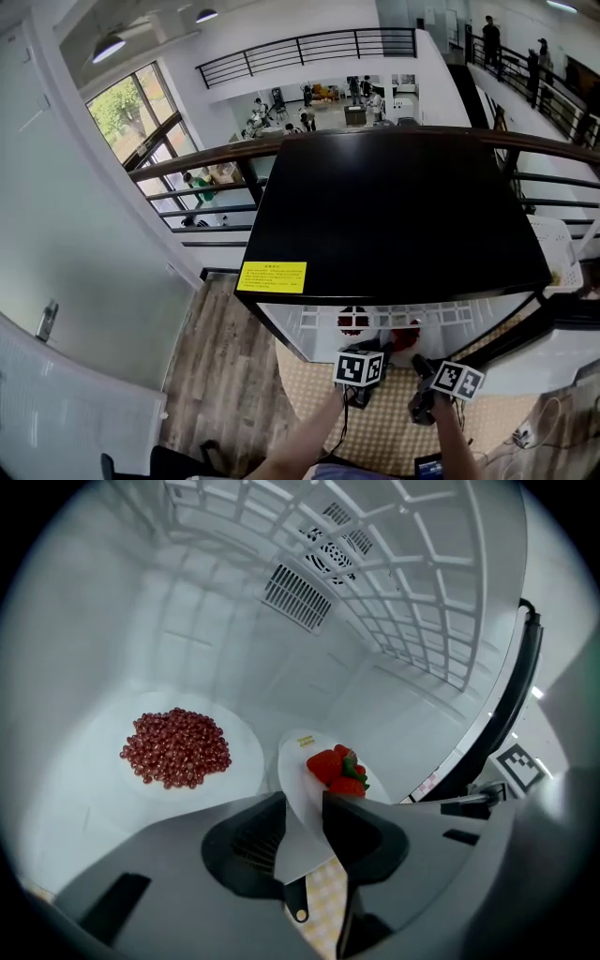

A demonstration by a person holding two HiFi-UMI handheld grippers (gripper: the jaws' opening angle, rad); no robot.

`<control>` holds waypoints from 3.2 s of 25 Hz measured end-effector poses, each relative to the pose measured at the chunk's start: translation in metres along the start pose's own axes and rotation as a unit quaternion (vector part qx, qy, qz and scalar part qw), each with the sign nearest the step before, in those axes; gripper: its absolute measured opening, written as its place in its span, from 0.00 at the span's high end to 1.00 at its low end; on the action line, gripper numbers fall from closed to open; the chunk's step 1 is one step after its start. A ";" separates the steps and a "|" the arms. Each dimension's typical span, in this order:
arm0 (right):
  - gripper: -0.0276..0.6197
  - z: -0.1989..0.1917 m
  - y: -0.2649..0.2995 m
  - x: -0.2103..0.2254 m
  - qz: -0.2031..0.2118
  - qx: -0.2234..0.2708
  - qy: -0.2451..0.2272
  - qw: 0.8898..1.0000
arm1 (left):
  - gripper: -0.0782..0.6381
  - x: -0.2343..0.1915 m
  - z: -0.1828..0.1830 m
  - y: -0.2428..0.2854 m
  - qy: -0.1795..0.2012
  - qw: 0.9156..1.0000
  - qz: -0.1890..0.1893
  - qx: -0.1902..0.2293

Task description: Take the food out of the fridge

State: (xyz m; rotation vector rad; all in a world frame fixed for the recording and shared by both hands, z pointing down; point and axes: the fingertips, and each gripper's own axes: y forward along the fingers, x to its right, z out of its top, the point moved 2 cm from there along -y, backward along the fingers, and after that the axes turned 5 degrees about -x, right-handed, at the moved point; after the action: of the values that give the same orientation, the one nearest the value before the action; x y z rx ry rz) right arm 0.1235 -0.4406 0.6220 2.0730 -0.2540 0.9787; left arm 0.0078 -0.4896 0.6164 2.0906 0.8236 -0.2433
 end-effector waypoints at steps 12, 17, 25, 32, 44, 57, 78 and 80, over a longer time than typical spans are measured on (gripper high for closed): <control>0.83 -0.026 -0.012 -0.020 0.037 -0.019 0.013 0.999 | 0.71 -0.004 -0.032 -0.036 -0.055 0.998 0.009 0.037; 0.86 -0.033 -0.024 -0.034 0.067 -0.025 0.021 0.997 | 0.71 -0.001 -0.039 -0.057 -0.070 0.996 0.014 0.063; 0.86 -0.051 -0.047 -0.059 0.094 -0.045 0.005 0.995 | 0.71 0.013 -0.052 -0.099 -0.078 0.992 0.032 0.095; 0.86 -0.069 -0.073 -0.067 0.113 -0.057 -0.002 0.992 | 0.71 0.035 -0.066 -0.131 -0.056 0.990 0.061 0.114; 0.86 -0.091 -0.125 -0.067 0.144 -0.071 -0.030 0.987 | 0.71 0.083 -0.097 -0.165 -0.070 0.983 0.085 0.146; 0.86 -0.116 -0.155 -0.055 0.173 -0.103 -0.042 0.979 | 0.71 0.116 -0.134 -0.185 -0.086 0.974 0.134 0.159; 0.86 -0.195 -0.167 -0.096 0.174 -0.098 -0.046 0.979 | 0.71 0.099 -0.184 -0.258 -0.073 0.974 0.138 0.166; 0.86 -0.215 -0.171 -0.107 0.174 -0.096 -0.049 0.979 | 0.71 0.095 -0.196 -0.275 -0.074 0.973 0.137 0.169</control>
State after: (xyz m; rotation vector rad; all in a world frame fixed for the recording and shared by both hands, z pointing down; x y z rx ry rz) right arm 0.0142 -0.1852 0.5240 1.9376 -0.7538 1.0105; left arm -0.1175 -0.1771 0.5162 2.4400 0.4172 -0.4061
